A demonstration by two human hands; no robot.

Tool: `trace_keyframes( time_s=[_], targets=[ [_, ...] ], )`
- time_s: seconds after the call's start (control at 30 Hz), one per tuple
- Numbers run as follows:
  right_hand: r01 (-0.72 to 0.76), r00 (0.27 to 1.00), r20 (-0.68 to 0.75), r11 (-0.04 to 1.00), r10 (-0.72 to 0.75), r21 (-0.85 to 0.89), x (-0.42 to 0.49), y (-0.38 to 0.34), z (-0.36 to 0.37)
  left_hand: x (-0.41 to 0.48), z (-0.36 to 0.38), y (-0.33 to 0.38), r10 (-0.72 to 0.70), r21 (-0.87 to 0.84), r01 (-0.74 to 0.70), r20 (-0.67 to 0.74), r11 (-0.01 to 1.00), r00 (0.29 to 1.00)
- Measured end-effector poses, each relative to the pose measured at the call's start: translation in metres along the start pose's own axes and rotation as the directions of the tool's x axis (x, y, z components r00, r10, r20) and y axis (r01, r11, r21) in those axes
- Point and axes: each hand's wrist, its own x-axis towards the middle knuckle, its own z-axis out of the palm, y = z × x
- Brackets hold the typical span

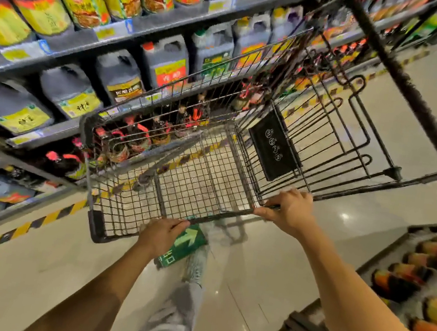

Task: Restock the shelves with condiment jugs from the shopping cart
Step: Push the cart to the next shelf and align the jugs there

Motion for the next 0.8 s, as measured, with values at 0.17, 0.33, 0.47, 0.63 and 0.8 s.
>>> trace_keyframes(
  time_s=[0.17, 0.33, 0.47, 0.63, 0.8],
  targets=[
    [-0.012, 1.0, -0.01, 1.0, 0.012, 0.014, 0.019, 0.058, -0.01, 0.029, 0.01, 0.049, -0.016, -0.032, 0.016, 0.011, 0.999, 1.0],
    [-0.008, 0.999, -0.043, 0.999, 0.01, 0.038, 0.035, 0.113, -0.016, 0.055, 0.018, 0.099, -0.007, -0.028, 0.009, 0.076, 1.0, 0.997],
    [-0.008, 0.999, -0.047, 0.998, 0.011, 0.054, 0.051, 0.158, -0.022, 0.073, 0.022, 0.145, 0.006, 0.011, -0.007, 0.086, 1.0, 0.996],
    [0.011, 0.998, -0.063, 0.997, -0.007, 0.07, 0.071, 0.214, -0.03, 0.102, 0.038, 0.19, -0.018, -0.032, 0.02, 0.076, 0.999, 0.997],
    [0.034, 0.997, -0.076, 0.998, -0.031, 0.046, 0.092, 0.273, -0.046, 0.131, 0.048, 0.253, -0.046, -0.068, 0.051, 0.068, 0.996, 0.997]
  ],
)
